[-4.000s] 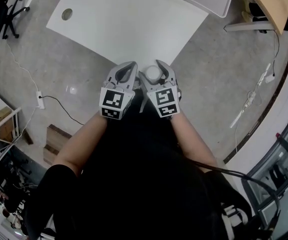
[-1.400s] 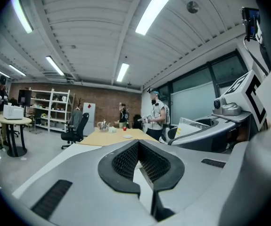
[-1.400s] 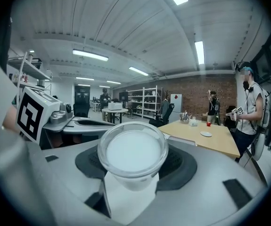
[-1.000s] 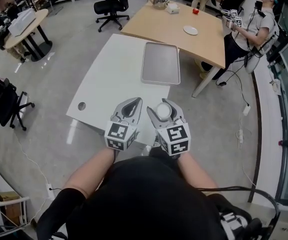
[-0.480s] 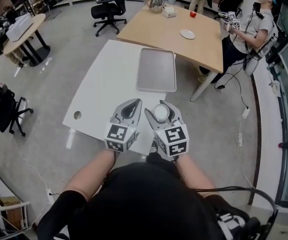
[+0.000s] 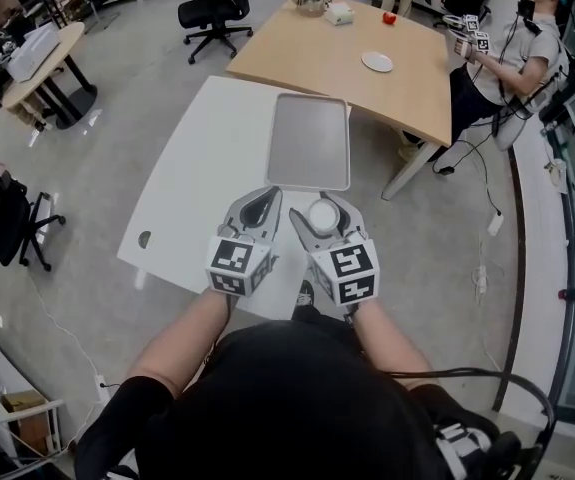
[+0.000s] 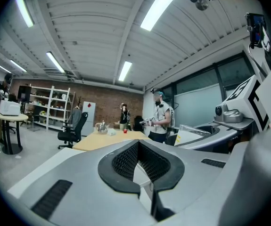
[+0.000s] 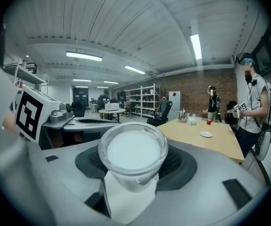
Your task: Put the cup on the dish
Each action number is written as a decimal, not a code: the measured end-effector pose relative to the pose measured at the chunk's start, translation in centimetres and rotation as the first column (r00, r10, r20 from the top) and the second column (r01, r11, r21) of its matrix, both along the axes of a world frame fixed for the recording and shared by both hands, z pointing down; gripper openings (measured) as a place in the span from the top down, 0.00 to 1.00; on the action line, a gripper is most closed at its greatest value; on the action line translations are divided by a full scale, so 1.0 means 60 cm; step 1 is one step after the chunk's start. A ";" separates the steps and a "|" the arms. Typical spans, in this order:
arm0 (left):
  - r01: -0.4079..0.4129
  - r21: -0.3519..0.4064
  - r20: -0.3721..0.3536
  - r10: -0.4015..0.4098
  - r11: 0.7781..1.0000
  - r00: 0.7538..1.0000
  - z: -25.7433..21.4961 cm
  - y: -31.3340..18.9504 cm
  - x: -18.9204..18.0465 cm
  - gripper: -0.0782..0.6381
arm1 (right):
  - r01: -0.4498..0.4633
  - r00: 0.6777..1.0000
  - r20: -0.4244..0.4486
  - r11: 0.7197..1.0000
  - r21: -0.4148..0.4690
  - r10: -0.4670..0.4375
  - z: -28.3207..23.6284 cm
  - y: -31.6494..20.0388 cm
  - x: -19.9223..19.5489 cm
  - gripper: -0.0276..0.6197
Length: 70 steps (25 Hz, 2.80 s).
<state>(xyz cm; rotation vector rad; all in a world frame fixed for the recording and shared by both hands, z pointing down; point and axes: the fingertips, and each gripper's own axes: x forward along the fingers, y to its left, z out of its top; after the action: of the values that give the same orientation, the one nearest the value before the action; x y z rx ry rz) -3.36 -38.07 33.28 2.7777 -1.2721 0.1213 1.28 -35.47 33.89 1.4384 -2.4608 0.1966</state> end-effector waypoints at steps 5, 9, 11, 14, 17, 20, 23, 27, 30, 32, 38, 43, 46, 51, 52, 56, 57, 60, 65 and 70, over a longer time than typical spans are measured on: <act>0.014 -0.024 -0.008 -0.014 1.000 1.000 0.016 -0.061 0.022 0.89 | 0.009 1.000 -0.003 1.000 -0.016 -0.009 0.019 -0.061 0.024 0.56; 0.026 -0.042 -0.004 -0.027 0.999 1.000 0.030 -0.115 0.036 0.89 | 0.012 1.000 -0.004 0.999 -0.034 -0.012 0.034 -0.116 0.043 0.56; 0.029 -0.049 -0.007 -0.029 0.998 1.000 0.034 -0.143 0.042 0.89 | 0.016 1.000 -0.005 0.999 -0.039 -0.016 0.039 -0.143 0.052 0.56; 0.035 -0.056 0.000 -0.035 0.998 0.999 0.048 -0.183 0.045 0.89 | 0.024 1.000 -0.011 0.999 -0.049 -0.025 0.055 -0.181 0.059 0.56; 0.041 -0.063 0.011 -0.040 0.997 0.999 0.059 -0.223 0.051 0.89 | 0.035 0.999 -0.015 0.997 -0.062 -0.036 0.069 -0.219 0.064 0.56; 0.046 -0.076 0.020 -0.045 0.996 0.999 0.073 -0.263 0.062 0.89 | 0.046 0.999 -0.014 0.996 -0.075 -0.048 0.082 -0.259 0.071 0.56; 0.061 -0.107 0.013 -0.060 0.992 0.998 0.094 -0.303 0.074 0.89 | 0.060 0.998 -0.012 0.994 -0.089 -0.061 0.099 -0.300 0.080 0.56; 0.092 -0.127 0.001 -0.092 0.988 0.996 0.121 -0.360 0.088 0.89 | 0.071 0.997 -0.009 0.993 -0.097 -0.072 0.126 -0.354 0.098 0.56; 0.116 -0.127 -0.001 -0.117 0.985 0.993 0.141 -0.411 0.089 0.89 | 0.074 0.997 -0.007 0.993 -0.093 -0.075 0.144 -0.402 0.106 0.56; 0.130 -0.138 -0.003 -0.132 0.982 0.991 0.156 -0.440 0.092 0.89 | 0.076 0.997 -0.007 0.992 -0.102 -0.077 0.158 -0.431 0.112 0.56; 0.158 -0.169 -0.002 -0.160 0.973 0.987 0.199 -0.510 0.110 0.89 | 0.083 0.996 -0.011 0.988 -0.127 -0.085 0.197 -0.504 0.129 0.56; 0.166 -0.183 0.008 -0.167 0.969 0.986 0.233 -0.555 0.131 0.89 | 0.091 0.995 -0.016 0.986 -0.137 -0.094 0.228 -0.555 0.143 0.56; 0.168 -0.192 0.017 -0.168 0.967 0.986 0.252 -0.570 0.140 0.89 | 0.092 0.995 -0.014 0.986 -0.142 -0.095 0.246 -0.579 0.148 0.56; 0.186 -0.211 0.028 -0.184 0.960 0.983 0.275 -0.591 0.147 0.89 | 0.100 0.995 -0.013 0.982 -0.158 -0.103 0.274 -0.609 0.153 0.56; 0.188 -0.213 0.034 -0.185 0.959 0.982 0.280 -0.595 0.148 0.89 | 0.099 0.995 -0.015 0.982 -0.158 -0.102 0.279 -0.616 0.154 0.56; 0.199 -0.225 0.037 -0.196 0.954 0.980 0.297 -0.614 0.150 0.89 | 0.099 0.994 -0.024 0.981 -0.167 -0.104 0.302 -0.641 0.157 0.56; 0.201 -0.228 0.039 -0.198 0.953 0.979 0.302 -0.618 0.151 0.89 | 0.099 0.994 -0.024 0.980 -0.170 -0.105 0.308 -0.647 0.157 0.56; 0.200 -0.233 0.050 -0.193 0.952 0.980 0.318 -0.628 0.156 0.89 | 0.099 0.994 -0.027 0.979 -0.178 -0.106 0.325 -0.660 0.158 0.56; 0.192 -0.247 0.048 -0.186 0.950 0.981 0.344 -0.643 0.158 0.89 | 0.093 0.994 -0.036 0.977 -0.194 -0.102 0.356 -0.678 0.152 0.56; 0.201 -0.264 0.052 -0.194 0.943 0.980 0.371 -0.649 0.161 0.89 | 0.096 0.993 -0.046 0.971 -0.217 -0.108 0.389 -0.681 0.148 0.56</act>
<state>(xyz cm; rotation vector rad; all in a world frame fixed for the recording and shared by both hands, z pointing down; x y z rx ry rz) 6.31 -77.03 55.54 2.4157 -1.4148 0.2919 10.18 -76.32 57.24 1.2079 -2.3765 0.3815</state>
